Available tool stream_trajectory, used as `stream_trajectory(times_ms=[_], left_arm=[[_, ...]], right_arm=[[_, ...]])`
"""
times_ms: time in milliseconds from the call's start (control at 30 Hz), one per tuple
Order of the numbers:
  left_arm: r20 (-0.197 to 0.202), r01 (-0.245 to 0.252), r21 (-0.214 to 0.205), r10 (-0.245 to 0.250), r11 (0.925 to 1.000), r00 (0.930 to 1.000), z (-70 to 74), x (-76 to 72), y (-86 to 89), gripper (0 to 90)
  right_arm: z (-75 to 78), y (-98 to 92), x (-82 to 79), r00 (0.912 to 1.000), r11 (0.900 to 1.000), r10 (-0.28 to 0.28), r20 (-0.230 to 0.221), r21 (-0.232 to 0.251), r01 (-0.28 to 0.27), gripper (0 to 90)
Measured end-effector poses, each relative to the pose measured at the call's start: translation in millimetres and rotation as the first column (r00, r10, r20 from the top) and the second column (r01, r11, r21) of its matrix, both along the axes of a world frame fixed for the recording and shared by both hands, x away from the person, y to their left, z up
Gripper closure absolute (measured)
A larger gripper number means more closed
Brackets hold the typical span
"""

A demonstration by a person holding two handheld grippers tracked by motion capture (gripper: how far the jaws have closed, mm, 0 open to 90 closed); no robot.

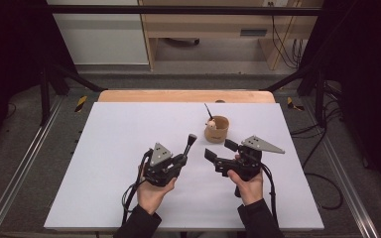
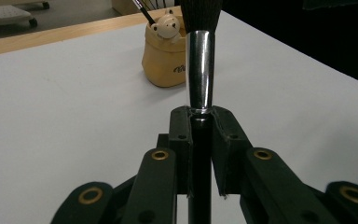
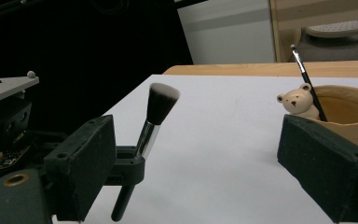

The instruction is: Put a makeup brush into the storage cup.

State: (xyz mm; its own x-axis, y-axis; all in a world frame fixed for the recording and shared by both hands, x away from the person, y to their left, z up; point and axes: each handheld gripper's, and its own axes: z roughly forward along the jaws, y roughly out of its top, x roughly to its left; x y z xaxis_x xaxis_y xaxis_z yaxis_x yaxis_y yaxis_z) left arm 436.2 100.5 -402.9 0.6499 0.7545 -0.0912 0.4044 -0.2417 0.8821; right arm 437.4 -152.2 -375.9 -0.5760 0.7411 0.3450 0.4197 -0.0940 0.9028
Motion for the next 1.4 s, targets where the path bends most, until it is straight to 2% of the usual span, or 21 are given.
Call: stream_trajectory(times_ms=[600, 1033, 1400], left_arm=[[0.024, 0.010, -0.014, -0.009, 0.9999, 0.9997, 4.5, -5.7, -16.0, 78.8], [0.037, 0.026, -0.002, -0.026, 0.9996, 0.9990, 7.7, -9.8, -27.0, 78.8], [0.043, 0.034, -0.011, -0.034, 0.9994, 0.9985, 10.3, -13.9, -34.3, 78.8]], right_arm=[[-5.9, 12.1, 3.4, 0.9990, 0.9997, 0.010, -0.044, 0.024, -0.009, 19.5], [-9.0, 15.6, 4.4, 0.9974, 0.9992, 0.013, -0.071, 0.039, -0.010, 24.0], [-10.9, 16.6, 5.9, 0.9956, 0.9971, 0.024, -0.091, 0.074, -0.017, 36.3]])
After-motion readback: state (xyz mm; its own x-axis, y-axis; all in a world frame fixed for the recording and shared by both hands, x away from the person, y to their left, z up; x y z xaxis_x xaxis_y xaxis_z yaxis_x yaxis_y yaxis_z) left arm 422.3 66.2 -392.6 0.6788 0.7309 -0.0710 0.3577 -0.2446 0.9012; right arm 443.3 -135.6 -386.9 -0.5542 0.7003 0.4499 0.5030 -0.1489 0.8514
